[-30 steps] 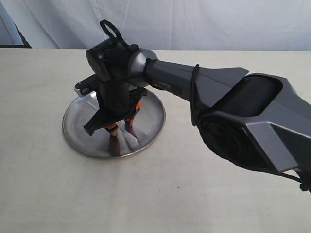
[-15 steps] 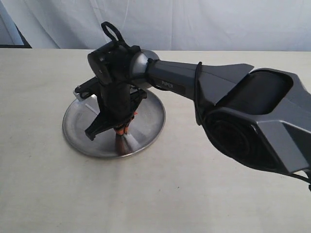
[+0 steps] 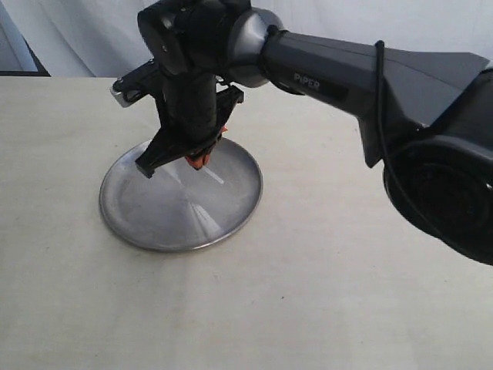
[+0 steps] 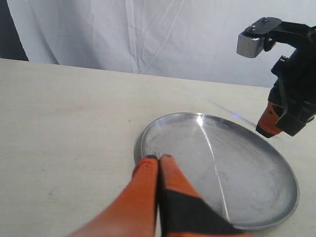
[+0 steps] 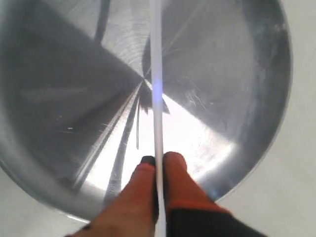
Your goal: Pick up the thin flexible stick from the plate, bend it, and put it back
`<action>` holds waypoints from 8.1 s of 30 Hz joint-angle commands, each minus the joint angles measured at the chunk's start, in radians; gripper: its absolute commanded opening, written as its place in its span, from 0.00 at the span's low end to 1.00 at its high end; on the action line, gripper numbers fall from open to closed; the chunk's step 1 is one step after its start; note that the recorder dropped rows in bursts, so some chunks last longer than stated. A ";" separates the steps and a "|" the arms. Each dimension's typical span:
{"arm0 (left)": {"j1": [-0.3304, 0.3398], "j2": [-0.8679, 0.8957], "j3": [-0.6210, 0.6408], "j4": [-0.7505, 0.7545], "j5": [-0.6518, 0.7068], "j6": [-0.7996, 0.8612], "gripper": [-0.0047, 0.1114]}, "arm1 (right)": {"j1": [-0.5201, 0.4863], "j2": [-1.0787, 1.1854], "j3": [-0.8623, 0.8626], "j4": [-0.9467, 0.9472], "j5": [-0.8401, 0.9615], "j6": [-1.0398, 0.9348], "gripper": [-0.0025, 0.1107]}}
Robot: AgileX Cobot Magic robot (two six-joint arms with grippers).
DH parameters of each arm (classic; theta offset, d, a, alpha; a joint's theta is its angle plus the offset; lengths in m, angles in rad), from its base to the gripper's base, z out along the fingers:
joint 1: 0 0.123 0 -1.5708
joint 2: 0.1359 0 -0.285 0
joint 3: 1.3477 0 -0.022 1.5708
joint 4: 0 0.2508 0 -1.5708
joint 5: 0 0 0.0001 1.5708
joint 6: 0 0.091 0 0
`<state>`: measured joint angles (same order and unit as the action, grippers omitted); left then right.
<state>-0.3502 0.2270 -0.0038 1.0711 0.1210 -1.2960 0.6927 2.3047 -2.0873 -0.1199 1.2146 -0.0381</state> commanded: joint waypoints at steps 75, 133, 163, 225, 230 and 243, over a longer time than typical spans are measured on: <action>-0.003 0.790 -0.352 -0.173 -1.092 -0.243 0.09 | -0.005 -1.065 1.254 1.189 -0.614 -0.747 0.01; -0.003 0.797 -0.435 -0.163 -1.177 -0.274 0.04 | -0.005 -0.877 1.254 1.109 -0.901 -0.756 0.02; -0.003 0.797 -0.435 0.000 -1.011 -0.282 0.04 | -0.005 -1.108 1.254 1.142 -0.768 -0.753 0.53; -0.003 0.797 -0.435 0.025 -1.016 -0.291 0.04 | -0.005 -0.932 1.254 1.337 -0.736 -0.983 0.02; -0.003 0.797 -0.435 0.027 -0.936 -0.289 0.04 | -0.005 -1.008 1.254 1.345 -0.605 -0.983 0.02; -0.003 0.797 -0.435 0.035 -0.936 -0.164 0.04 | -0.005 -1.130 1.254 1.351 -0.580 -0.983 0.02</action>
<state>-0.3502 1.0219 -0.4455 1.0733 -0.8729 -1.4892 0.6914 1.1930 -0.8279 1.2117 0.6275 -1.0076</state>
